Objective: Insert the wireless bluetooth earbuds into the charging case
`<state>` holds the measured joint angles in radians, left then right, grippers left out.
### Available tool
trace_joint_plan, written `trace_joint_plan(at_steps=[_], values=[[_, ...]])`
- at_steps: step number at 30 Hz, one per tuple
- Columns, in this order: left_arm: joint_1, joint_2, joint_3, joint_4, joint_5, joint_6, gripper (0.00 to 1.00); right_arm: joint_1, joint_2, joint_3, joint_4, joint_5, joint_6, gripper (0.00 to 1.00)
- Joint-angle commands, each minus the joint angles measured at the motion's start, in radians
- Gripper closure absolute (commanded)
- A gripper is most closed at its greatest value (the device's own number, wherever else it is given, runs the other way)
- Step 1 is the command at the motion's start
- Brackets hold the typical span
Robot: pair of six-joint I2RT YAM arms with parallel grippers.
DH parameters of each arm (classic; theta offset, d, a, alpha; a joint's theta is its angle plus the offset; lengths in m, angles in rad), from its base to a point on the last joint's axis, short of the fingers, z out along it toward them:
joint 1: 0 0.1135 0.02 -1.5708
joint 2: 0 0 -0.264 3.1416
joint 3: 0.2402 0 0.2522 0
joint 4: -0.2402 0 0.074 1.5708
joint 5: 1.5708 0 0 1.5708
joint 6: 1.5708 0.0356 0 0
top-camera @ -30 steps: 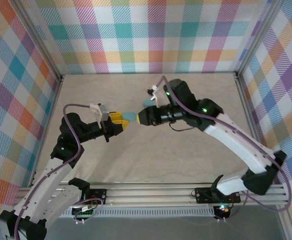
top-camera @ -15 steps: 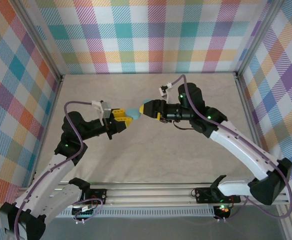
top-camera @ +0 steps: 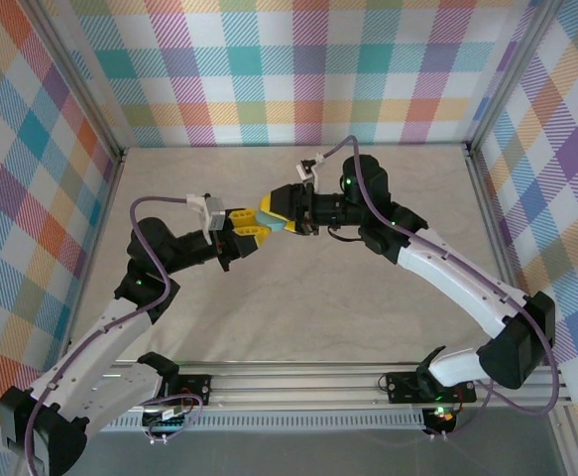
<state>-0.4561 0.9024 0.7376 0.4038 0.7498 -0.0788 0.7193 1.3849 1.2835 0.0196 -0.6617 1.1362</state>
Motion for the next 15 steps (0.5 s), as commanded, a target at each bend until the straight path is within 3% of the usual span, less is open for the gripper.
trace_joint_plan(at_steps=[1,9,14,15], values=[[-0.010,0.011,0.033,0.051,-0.032,0.012,1.00,0.000,-0.001,-0.022,0.114,-0.064,0.075,0.49],[-0.010,0.001,0.016,-0.068,-0.139,0.075,1.00,-0.003,0.018,-0.008,0.075,-0.064,0.029,0.79],[-0.010,-0.021,0.018,-0.192,-0.215,0.110,0.48,-0.053,0.051,-0.027,0.086,-0.062,0.022,0.83],[-0.010,-0.030,0.017,-0.220,-0.235,0.118,0.10,-0.070,0.060,-0.034,0.087,-0.060,0.008,0.84]])
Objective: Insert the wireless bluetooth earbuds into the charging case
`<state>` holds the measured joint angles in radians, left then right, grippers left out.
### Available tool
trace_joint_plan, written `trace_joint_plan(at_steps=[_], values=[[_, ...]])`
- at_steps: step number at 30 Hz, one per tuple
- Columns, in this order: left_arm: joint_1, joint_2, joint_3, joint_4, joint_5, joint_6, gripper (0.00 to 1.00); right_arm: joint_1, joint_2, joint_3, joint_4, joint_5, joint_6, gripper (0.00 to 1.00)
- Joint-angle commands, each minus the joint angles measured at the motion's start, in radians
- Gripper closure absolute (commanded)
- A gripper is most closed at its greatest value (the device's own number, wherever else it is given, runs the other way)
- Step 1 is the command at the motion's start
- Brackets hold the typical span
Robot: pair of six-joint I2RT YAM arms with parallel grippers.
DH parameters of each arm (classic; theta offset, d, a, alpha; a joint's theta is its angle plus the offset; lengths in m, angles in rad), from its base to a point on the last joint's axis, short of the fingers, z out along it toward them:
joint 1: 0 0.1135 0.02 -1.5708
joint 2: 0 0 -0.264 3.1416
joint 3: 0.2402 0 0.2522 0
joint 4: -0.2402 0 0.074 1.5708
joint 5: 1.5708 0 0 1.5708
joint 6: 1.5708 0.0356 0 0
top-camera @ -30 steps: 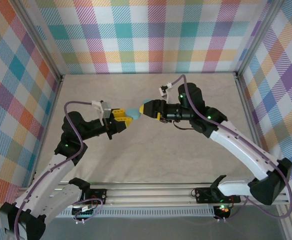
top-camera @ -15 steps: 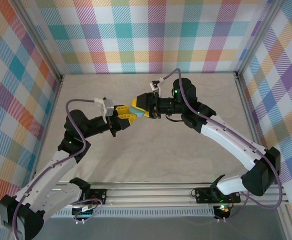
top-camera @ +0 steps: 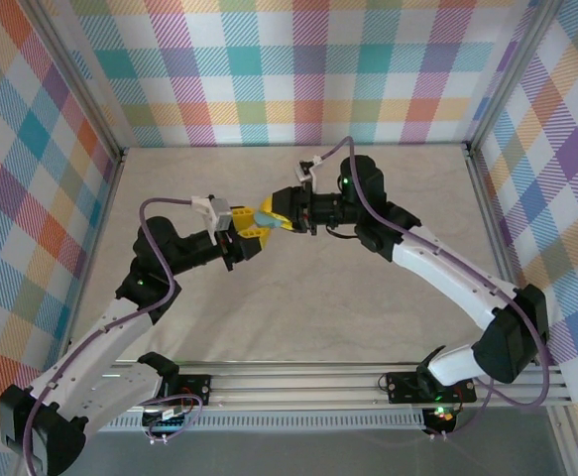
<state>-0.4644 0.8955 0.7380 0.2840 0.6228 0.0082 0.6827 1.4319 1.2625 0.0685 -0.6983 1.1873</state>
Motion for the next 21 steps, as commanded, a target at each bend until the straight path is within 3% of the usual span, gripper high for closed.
trace_joint_plan(at_steps=[1,6,10,17,21], values=[[-0.002,-0.034,0.017,-0.138,-0.131,0.042,0.00,-0.057,0.025,-0.016,0.022,-0.020,-0.071,0.85],[-0.002,-0.092,-0.001,-0.331,-0.322,0.080,0.00,-0.118,0.117,0.014,-0.280,0.144,-0.401,0.87],[0.000,-0.145,-0.051,-0.408,-0.524,0.029,0.00,-0.118,0.271,0.011,-0.309,0.212,-0.545,0.87],[0.001,-0.168,-0.130,-0.454,-0.666,-0.015,0.00,-0.119,0.625,0.155,-0.267,0.181,-0.575,0.89],[0.004,-0.178,-0.168,-0.408,-0.679,-0.051,0.00,-0.120,0.703,0.226,-0.325,0.240,-0.589,0.83]])
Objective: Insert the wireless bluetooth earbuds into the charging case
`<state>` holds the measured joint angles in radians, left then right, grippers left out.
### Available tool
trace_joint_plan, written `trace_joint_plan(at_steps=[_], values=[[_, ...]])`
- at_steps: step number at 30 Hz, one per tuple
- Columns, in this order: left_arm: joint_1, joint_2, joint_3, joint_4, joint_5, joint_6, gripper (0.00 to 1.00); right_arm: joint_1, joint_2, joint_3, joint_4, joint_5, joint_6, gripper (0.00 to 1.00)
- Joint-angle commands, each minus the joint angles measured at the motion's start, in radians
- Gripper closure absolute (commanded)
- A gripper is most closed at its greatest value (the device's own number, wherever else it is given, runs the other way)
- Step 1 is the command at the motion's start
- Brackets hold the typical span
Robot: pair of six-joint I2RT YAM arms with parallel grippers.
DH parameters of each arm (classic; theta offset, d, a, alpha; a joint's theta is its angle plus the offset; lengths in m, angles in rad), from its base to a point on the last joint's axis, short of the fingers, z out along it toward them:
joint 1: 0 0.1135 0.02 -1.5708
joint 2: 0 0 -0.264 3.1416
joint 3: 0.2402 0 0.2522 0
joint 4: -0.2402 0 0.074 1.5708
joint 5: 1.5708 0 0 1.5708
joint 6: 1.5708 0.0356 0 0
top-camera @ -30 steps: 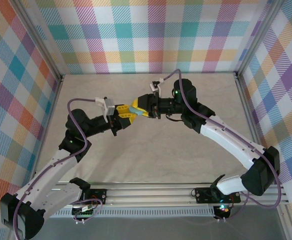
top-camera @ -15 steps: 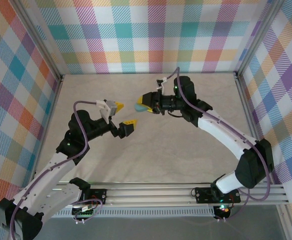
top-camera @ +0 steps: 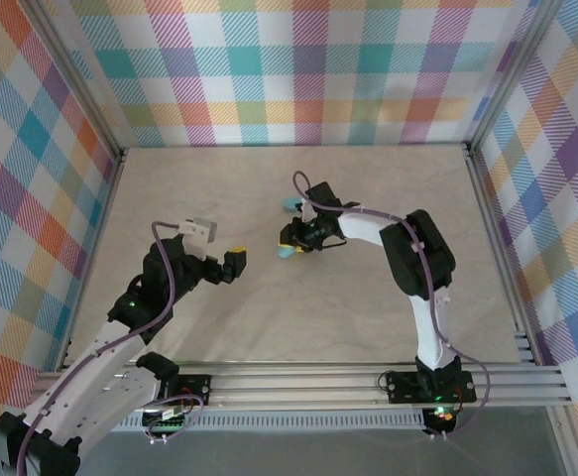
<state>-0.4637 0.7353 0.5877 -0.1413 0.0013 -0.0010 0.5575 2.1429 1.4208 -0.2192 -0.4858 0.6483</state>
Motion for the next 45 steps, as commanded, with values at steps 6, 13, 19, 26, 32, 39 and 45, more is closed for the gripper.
trace_joint_plan(at_steps=[6,13,19,26,32,39,45], values=[[0.016,-0.031,-0.028,0.016,-0.111,-0.058,0.00,-0.001,0.037,0.113,-0.154,0.075,-0.084,0.72],[0.047,-0.024,-0.023,-0.002,-0.148,-0.052,0.00,-0.007,-0.031,0.096,-0.235,0.171,-0.094,0.41],[0.120,0.039,-0.011,-0.022,-0.184,-0.048,0.00,-0.032,-0.161,0.073,-0.297,0.254,-0.171,0.33],[0.215,0.210,-0.059,0.129,-0.179,-0.074,0.00,-0.173,-0.396,-0.080,-0.255,0.425,-0.291,0.25],[0.238,0.374,-0.082,0.282,-0.261,0.028,0.00,-0.200,-0.622,-0.387,0.003,0.893,-0.458,0.00],[0.311,0.432,-0.216,0.632,-0.250,0.063,0.00,-0.279,-0.750,-0.727,0.380,1.015,-0.635,0.00],[0.389,0.514,-0.306,0.912,-0.180,0.033,0.00,-0.411,-0.759,-0.952,0.758,0.791,-0.612,0.00]])
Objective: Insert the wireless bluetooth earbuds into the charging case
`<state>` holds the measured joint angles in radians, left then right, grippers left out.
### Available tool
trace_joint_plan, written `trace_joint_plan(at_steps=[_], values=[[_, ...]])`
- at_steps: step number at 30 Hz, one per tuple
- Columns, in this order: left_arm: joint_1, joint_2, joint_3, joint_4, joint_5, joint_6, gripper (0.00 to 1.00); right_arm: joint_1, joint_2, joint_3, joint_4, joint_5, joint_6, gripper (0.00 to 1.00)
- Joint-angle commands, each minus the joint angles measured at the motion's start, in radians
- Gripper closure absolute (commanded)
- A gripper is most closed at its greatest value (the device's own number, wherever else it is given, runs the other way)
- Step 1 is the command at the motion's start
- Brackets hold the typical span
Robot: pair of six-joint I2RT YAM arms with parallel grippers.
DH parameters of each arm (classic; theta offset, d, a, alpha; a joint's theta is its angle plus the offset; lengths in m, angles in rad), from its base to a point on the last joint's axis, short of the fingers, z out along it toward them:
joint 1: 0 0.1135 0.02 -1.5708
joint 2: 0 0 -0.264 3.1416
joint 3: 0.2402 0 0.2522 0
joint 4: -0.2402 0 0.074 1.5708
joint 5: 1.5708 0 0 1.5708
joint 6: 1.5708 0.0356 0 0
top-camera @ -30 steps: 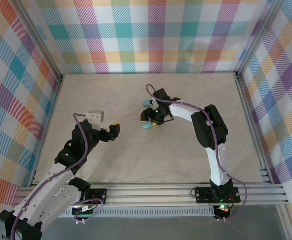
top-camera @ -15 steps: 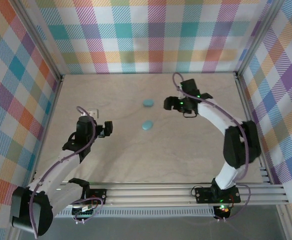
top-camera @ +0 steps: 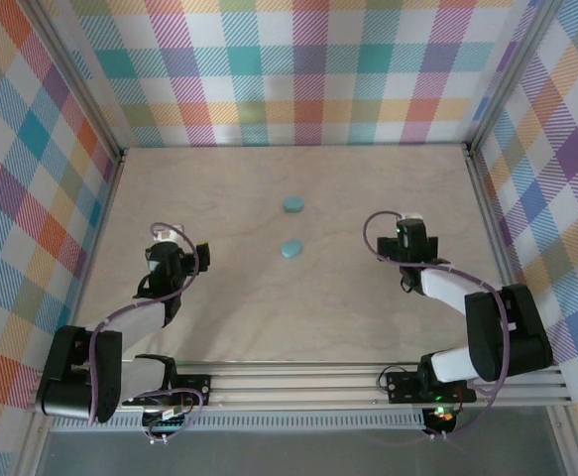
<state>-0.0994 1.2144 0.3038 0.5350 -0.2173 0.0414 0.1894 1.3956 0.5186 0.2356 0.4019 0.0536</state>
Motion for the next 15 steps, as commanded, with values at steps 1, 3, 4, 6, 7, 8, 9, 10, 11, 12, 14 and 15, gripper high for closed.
trace_joint_plan(at_steps=[1,3,4,6,7,8,9,10,11,12,14,15], values=[[0.029,0.064,-0.026,0.271,0.049,-0.015,0.00,-0.055,-0.014,-0.059,0.325,-0.131,-0.019,0.00],[0.036,0.128,-0.024,0.324,0.088,-0.021,0.00,-0.066,0.001,-0.087,0.443,-0.176,-0.079,0.00],[0.036,0.168,-0.027,0.372,0.107,-0.021,0.00,-0.083,0.018,-0.108,0.511,-0.203,-0.087,0.00],[0.036,0.249,-0.018,0.431,0.139,-0.013,0.00,-0.126,0.060,-0.119,0.557,-0.278,-0.058,0.00],[0.038,0.285,-0.002,0.437,0.154,-0.005,0.00,-0.137,0.101,-0.142,0.634,-0.304,-0.054,0.00],[0.037,0.317,0.015,0.435,0.170,0.004,0.00,-0.140,0.152,-0.169,0.740,-0.305,-0.054,0.00],[0.036,0.340,0.033,0.425,0.183,0.006,0.00,-0.142,0.155,-0.175,0.752,-0.296,-0.051,0.00],[0.037,0.344,0.063,0.375,0.198,0.015,0.00,-0.144,0.124,-0.154,0.657,-0.295,-0.039,0.00],[0.036,0.342,0.105,0.281,0.209,0.019,0.00,-0.147,0.143,-0.142,0.672,-0.283,-0.036,0.00],[0.038,0.352,0.119,0.273,0.203,0.011,0.00,-0.147,0.147,-0.130,0.650,-0.265,-0.027,0.00],[0.040,0.352,0.124,0.262,0.163,-0.005,0.00,-0.156,0.143,-0.124,0.632,-0.274,-0.020,0.00],[0.040,0.350,0.123,0.258,0.163,-0.003,0.00,-0.158,0.140,-0.123,0.626,-0.275,-0.018,0.00]])
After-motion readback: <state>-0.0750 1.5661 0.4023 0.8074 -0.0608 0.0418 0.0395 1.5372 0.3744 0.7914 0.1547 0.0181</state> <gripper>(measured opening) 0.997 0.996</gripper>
